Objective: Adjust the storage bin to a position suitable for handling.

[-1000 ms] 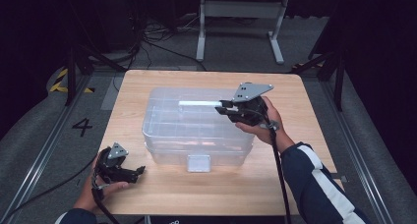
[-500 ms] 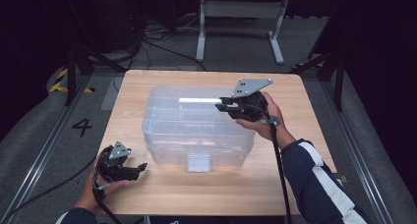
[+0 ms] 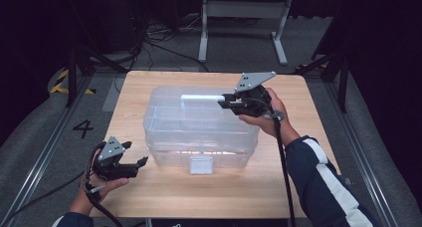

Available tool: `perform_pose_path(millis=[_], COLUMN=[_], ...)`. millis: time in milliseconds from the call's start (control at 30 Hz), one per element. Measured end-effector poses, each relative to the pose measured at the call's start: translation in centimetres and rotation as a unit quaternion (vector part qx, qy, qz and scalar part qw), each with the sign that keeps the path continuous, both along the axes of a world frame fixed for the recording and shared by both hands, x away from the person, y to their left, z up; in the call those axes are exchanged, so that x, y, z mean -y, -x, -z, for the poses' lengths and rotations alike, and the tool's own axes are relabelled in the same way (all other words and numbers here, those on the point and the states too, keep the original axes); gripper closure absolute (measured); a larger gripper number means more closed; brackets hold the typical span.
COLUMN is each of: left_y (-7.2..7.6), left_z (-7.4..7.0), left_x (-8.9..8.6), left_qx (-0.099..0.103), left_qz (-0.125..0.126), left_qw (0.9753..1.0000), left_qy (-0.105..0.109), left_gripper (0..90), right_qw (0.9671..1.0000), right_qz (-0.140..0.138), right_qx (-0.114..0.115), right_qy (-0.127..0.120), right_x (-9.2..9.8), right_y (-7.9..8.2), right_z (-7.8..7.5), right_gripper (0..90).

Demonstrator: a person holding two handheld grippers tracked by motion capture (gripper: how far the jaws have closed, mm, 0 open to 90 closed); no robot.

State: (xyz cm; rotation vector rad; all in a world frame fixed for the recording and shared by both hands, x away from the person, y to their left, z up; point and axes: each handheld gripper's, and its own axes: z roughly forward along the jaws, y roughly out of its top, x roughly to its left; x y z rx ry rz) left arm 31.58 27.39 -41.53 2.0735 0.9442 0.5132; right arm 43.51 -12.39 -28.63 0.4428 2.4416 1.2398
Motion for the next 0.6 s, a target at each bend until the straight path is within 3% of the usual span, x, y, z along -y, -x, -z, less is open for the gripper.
perform_pose_path(millis=[67,400,600], left_y=[0.0,-0.1,-0.4], left_z=[-0.2,-2.6,-2.6], left_x=[0.1,1.6,2.1], left_qx=[0.002,0.029,0.027], left_qz=[0.003,0.026,0.032], left_qw=[1.0,0.999,0.9989], left_qy=[-0.004,0.02,0.02], left_gripper=[22.1,23.6,31.1], right_qw=[1.0,1.0,0.9999], right_qz=[-0.001,0.003,0.004], right_qx=[0.0,0.001,0.006], right_qy=[0.0,0.006,0.009], right_x=[0.0,-0.1,-0.2], right_y=[-0.1,-0.4,-0.5], right_z=[0.0,-0.5,-0.6], right_gripper=[74.3,73.4,73.2])
